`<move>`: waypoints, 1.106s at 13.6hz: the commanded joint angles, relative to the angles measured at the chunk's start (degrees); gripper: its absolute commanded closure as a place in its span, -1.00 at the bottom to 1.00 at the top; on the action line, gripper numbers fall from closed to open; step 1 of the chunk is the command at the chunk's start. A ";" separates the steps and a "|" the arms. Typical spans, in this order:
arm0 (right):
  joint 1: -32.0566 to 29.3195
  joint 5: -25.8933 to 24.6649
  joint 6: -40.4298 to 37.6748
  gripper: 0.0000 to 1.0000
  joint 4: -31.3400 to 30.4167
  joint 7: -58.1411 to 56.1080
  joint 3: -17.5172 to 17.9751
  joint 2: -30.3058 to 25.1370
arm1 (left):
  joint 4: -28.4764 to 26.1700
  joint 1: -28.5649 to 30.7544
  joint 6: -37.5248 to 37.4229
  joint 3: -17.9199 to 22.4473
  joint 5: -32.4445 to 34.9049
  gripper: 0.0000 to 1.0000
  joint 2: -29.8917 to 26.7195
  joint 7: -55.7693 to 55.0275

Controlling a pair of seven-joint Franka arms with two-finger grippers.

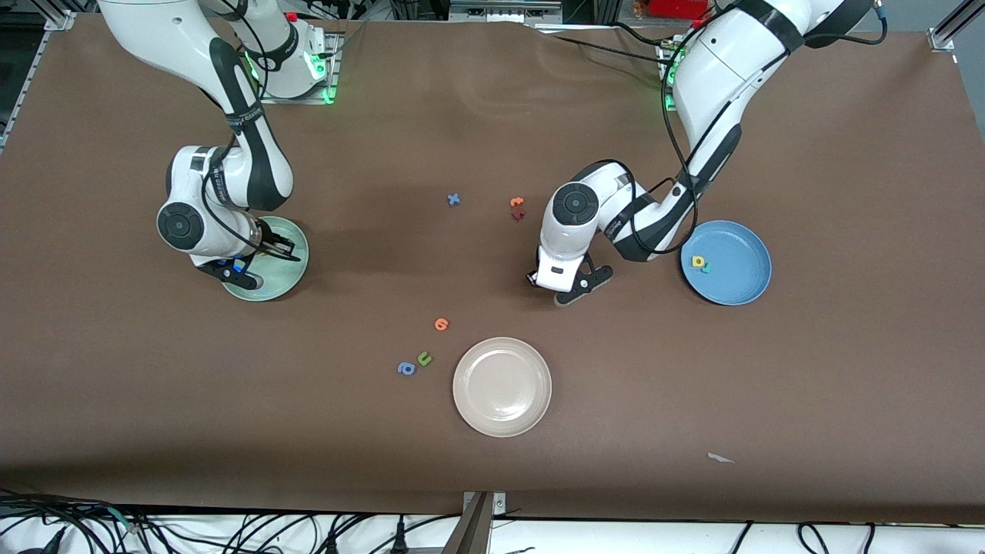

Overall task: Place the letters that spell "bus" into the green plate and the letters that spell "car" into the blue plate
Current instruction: 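Release the p onto the green plate while the left gripper carries c, then release the c onto the blue plate while the right gripper withdraws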

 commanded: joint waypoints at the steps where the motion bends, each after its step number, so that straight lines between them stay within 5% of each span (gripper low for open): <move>1: 0.13 1.20 -0.04 -0.21 -0.54 -0.48 0.13 -1.10 | 1.37 -0.63 0.02 0.59 1.50 0.51 1.40 -1.19; 3: 0.13 1.11 -1.53 -0.62 -0.02 -0.57 0.05 -2.67 | 1.37 -0.19 -0.06 0.50 1.50 0.53 1.14 -0.76; 6: 0.13 0.76 -8.80 -0.96 3.39 -0.48 -0.13 -6.80 | 2.94 2.70 -6.88 -0.46 0.80 0.61 -0.09 2.74; 11: 0.04 -0.29 -31.99 -0.97 21.38 -0.48 -1.79 -8.92 | 8.83 12.19 -30.51 -3.72 -7.10 0.61 -2.81 27.23; 15: 0.04 -3.97 -42.56 -0.98 34.76 -2.14 -3.03 -9.01 | 8.75 21.50 -43.45 -3.72 -7.55 0.61 -5.80 50.78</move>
